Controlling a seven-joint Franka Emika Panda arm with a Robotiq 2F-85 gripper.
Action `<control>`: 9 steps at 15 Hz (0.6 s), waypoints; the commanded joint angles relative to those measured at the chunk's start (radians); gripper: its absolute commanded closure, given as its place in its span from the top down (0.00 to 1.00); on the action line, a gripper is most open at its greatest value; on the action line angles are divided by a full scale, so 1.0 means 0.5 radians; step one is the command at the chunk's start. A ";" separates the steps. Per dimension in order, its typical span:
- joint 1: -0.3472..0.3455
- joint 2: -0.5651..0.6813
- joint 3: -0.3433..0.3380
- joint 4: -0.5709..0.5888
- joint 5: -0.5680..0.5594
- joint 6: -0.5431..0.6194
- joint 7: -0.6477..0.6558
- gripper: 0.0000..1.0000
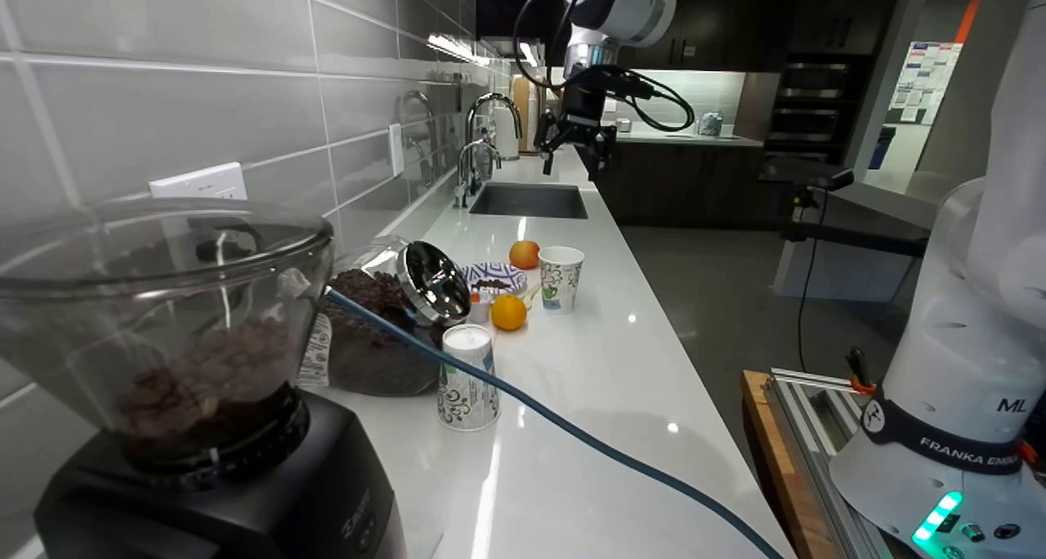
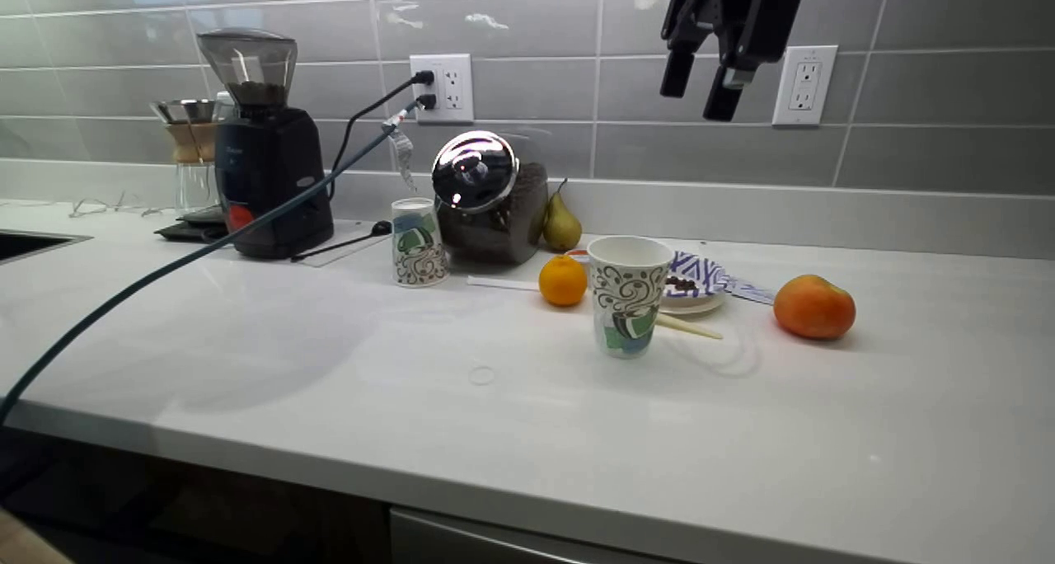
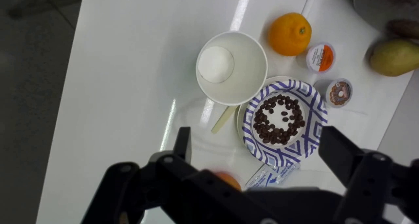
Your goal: Pick up the spoon from the counter and scoop some of the contents in the bowl, then pour them in the cup
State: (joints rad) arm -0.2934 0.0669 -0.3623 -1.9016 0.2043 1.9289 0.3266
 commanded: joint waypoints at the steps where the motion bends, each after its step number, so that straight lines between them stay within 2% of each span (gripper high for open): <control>1: -0.029 0.241 0.028 0.205 0.136 -0.066 0.337 1.00; 5: -0.093 0.471 0.014 0.339 0.363 -0.084 0.544 1.00; 9: -0.201 0.642 0.017 0.400 0.504 -0.096 0.521 1.00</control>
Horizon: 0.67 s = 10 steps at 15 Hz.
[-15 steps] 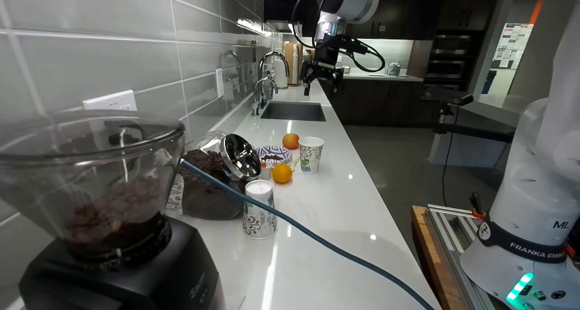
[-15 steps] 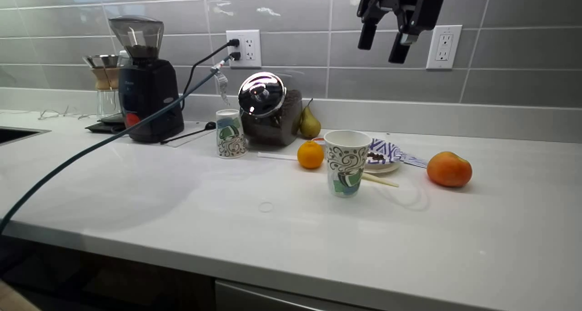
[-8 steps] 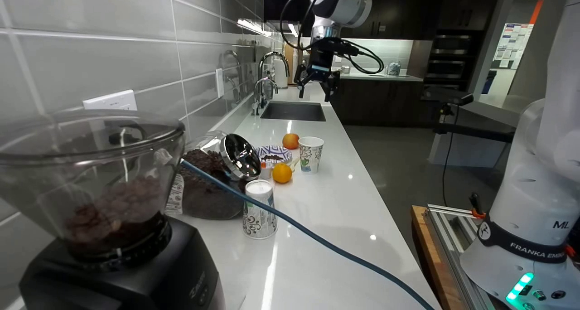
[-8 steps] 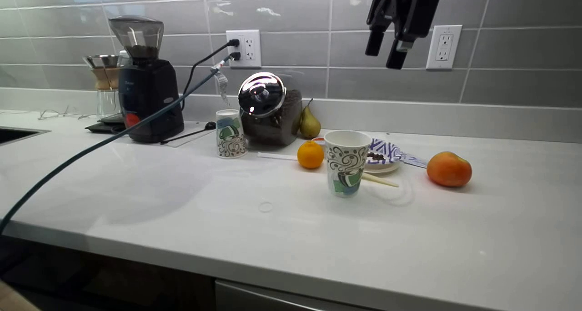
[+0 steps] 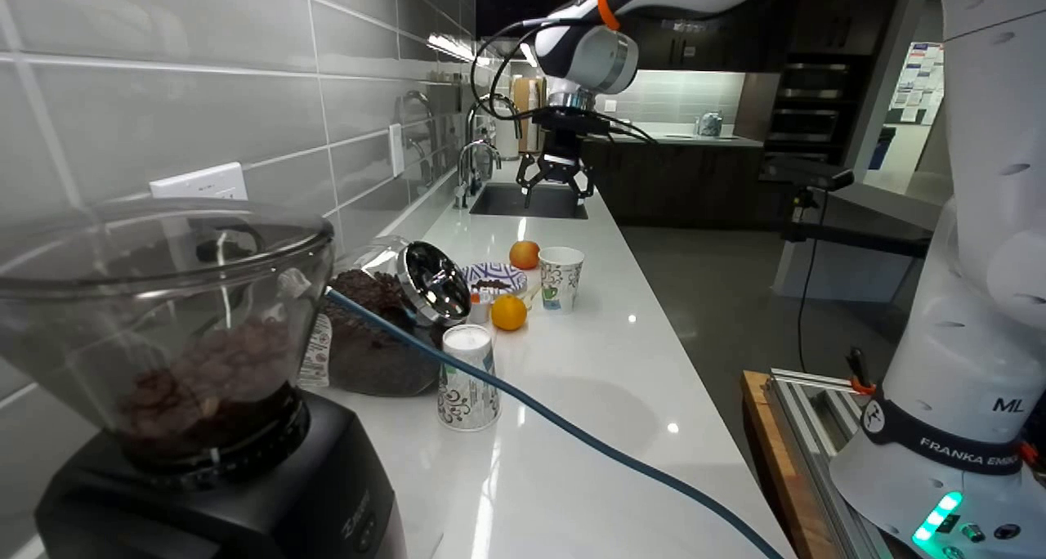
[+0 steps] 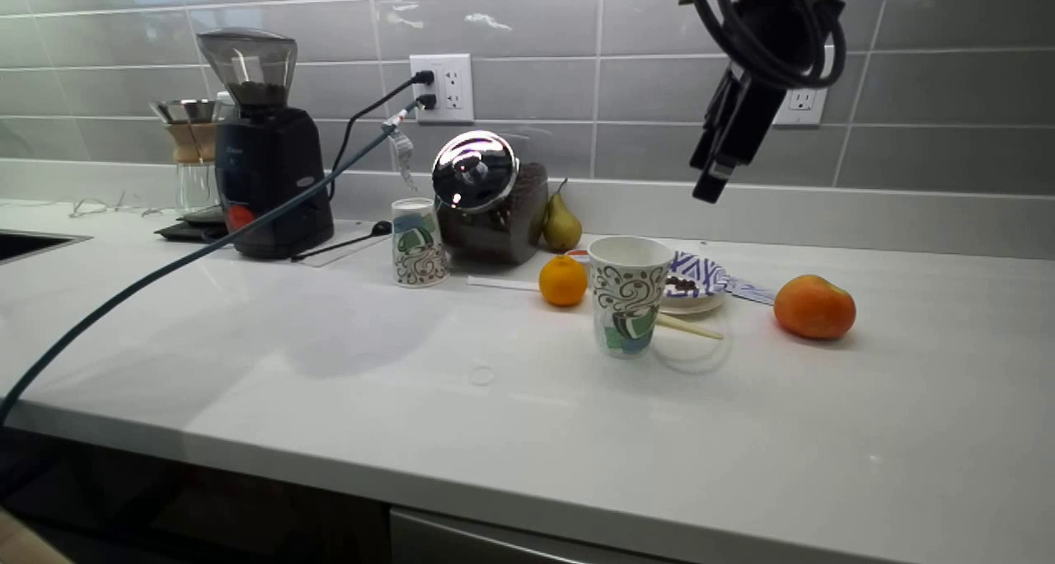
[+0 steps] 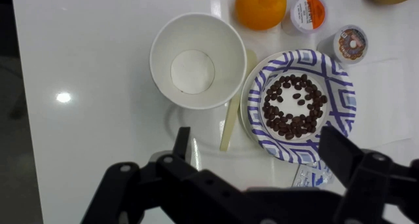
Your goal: Pick up the spoon from the counter and scoop some of the contents in the bowl, then pour them in the cup
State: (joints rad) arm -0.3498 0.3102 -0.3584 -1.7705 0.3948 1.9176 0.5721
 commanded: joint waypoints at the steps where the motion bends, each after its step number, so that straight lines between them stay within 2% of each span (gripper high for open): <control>1: -0.115 0.199 0.013 0.157 0.152 -0.077 0.023 1.00; 6: -0.197 0.468 0.026 0.317 0.179 -0.089 0.088 1.00; 7: -0.168 0.323 0.014 0.162 0.121 -0.019 0.026 1.00; 10: -0.184 0.437 0.023 0.235 0.121 -0.019 0.051 1.00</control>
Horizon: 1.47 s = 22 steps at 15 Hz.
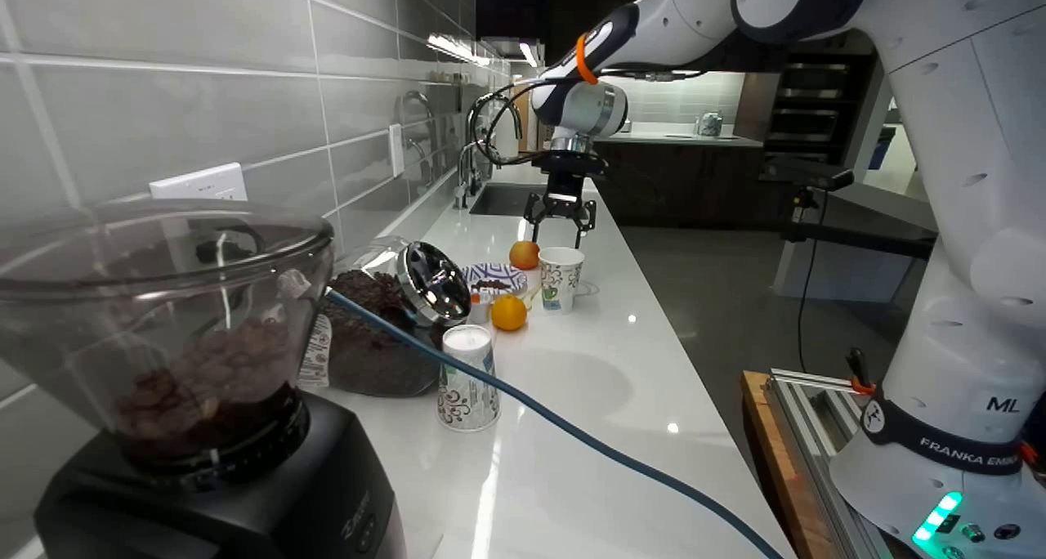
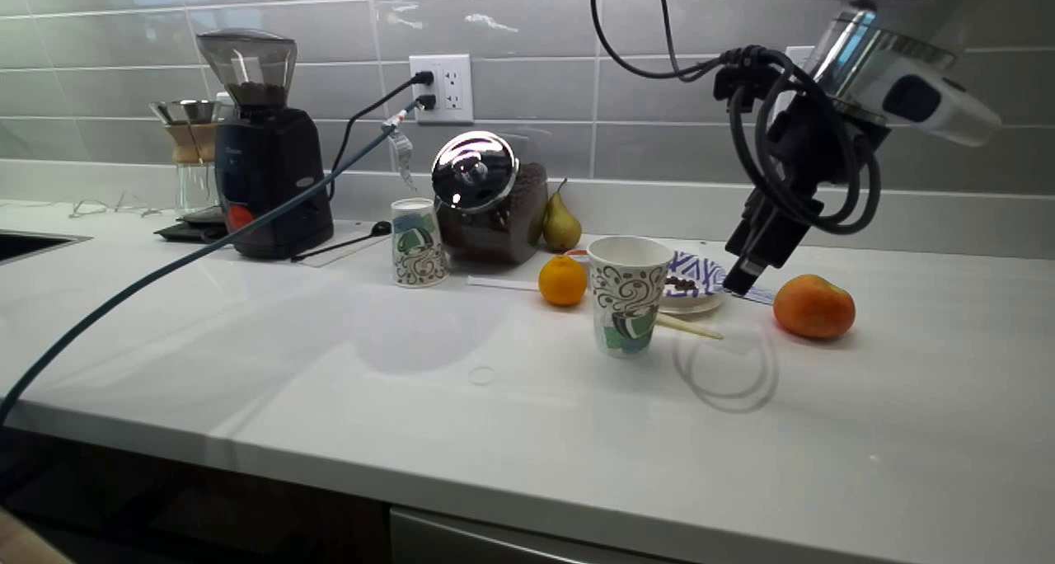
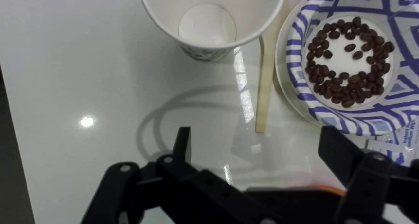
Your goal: Pick up the spoon from the counter and scoop some of the contents in the bowl, then pour them in the cup
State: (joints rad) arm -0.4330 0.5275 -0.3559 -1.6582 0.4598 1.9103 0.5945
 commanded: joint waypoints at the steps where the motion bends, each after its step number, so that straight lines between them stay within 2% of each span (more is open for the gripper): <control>1: -0.018 0.014 0.020 0.024 -0.009 -0.005 0.010 1.00; 8: -0.079 0.117 0.089 0.069 0.108 -0.029 -0.027 1.00; 10: -0.097 0.136 0.093 0.066 0.143 -0.032 -0.013 0.78; 13: -0.129 0.171 0.105 0.069 0.205 -0.028 -0.025 0.68; 14: -0.139 0.187 0.111 0.070 0.230 -0.015 -0.030 0.61; 15: -0.149 0.205 0.120 0.079 0.250 -0.014 -0.042 0.65; 19: -0.162 0.275 0.148 0.117 0.320 0.006 -0.109 0.66; 22: -0.162 0.322 0.170 0.149 0.376 0.021 -0.163 0.59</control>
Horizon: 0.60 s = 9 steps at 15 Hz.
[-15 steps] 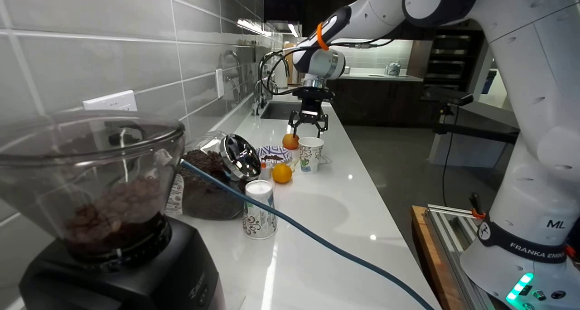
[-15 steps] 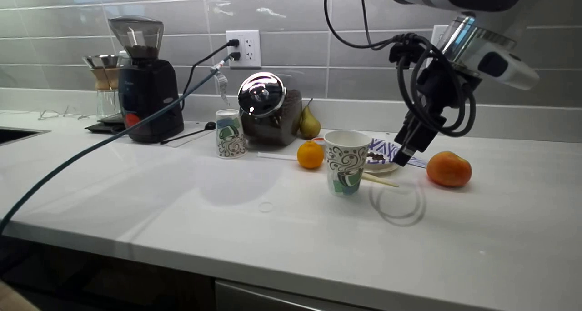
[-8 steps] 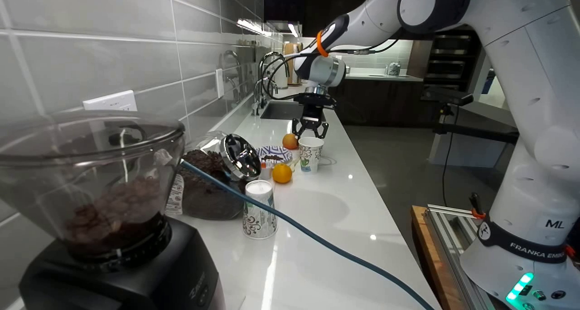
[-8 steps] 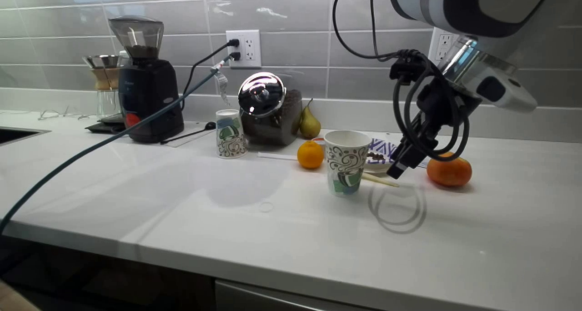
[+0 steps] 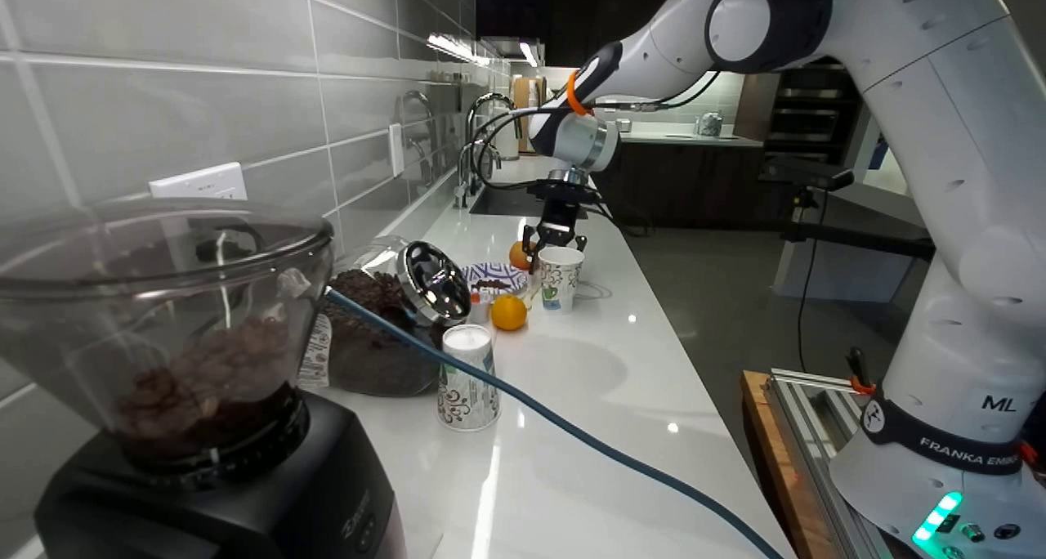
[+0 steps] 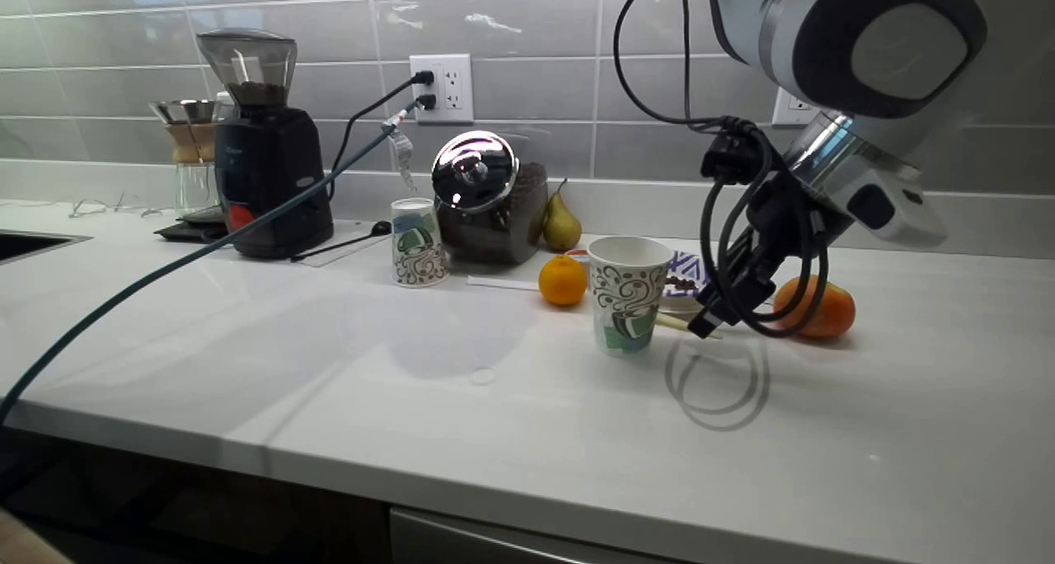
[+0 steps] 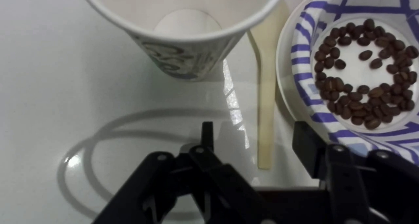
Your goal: Pick up the spoon from the counter and scoop some of the contents in the bowl, then pour them in the cup
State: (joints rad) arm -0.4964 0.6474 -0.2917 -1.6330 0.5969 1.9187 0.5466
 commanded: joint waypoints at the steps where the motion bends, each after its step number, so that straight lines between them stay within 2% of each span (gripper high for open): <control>1: -0.038 0.101 0.051 0.114 0.124 -0.004 -0.076 0.58; 2: -0.037 0.118 0.053 0.131 0.138 -0.013 -0.077 0.52; 3: -0.040 0.140 0.056 0.156 0.147 -0.042 -0.074 0.54; 9: -0.082 0.229 0.079 0.255 0.208 -0.177 -0.074 0.45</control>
State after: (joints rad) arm -0.5065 0.7201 -0.2678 -1.5677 0.6580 1.8905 0.5280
